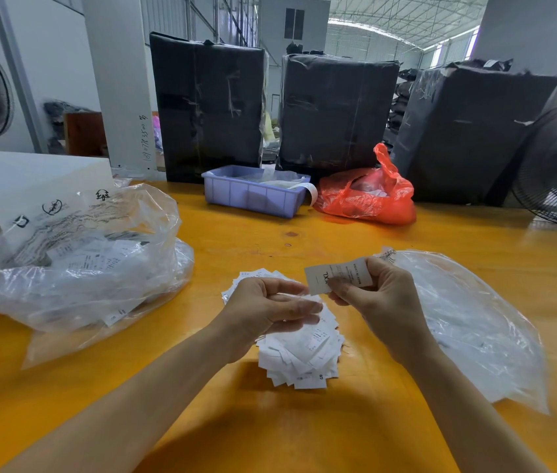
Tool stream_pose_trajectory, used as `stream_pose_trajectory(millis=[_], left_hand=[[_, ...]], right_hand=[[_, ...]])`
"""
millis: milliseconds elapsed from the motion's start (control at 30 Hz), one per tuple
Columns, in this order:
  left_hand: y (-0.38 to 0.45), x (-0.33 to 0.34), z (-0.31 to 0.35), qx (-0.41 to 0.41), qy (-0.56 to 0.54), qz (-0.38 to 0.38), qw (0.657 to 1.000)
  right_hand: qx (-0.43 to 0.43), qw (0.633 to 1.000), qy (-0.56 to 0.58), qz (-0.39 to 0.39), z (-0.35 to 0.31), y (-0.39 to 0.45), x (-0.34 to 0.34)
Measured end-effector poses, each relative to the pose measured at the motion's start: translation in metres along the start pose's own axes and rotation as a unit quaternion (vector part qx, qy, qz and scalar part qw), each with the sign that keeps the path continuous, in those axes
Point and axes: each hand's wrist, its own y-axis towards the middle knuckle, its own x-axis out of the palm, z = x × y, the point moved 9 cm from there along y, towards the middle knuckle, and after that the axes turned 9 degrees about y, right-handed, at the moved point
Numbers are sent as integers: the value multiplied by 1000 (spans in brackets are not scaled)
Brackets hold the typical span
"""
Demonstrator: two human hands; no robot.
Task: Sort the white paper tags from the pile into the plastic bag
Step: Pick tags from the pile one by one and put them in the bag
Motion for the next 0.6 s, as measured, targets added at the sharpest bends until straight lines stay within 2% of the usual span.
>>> stream_pose_trajectory(millis=[600], left_hand=[[-2,10,-5,-30,-38,-63,997]], right_hand=[[-7,1000,22,-9,-4,-2,3]])
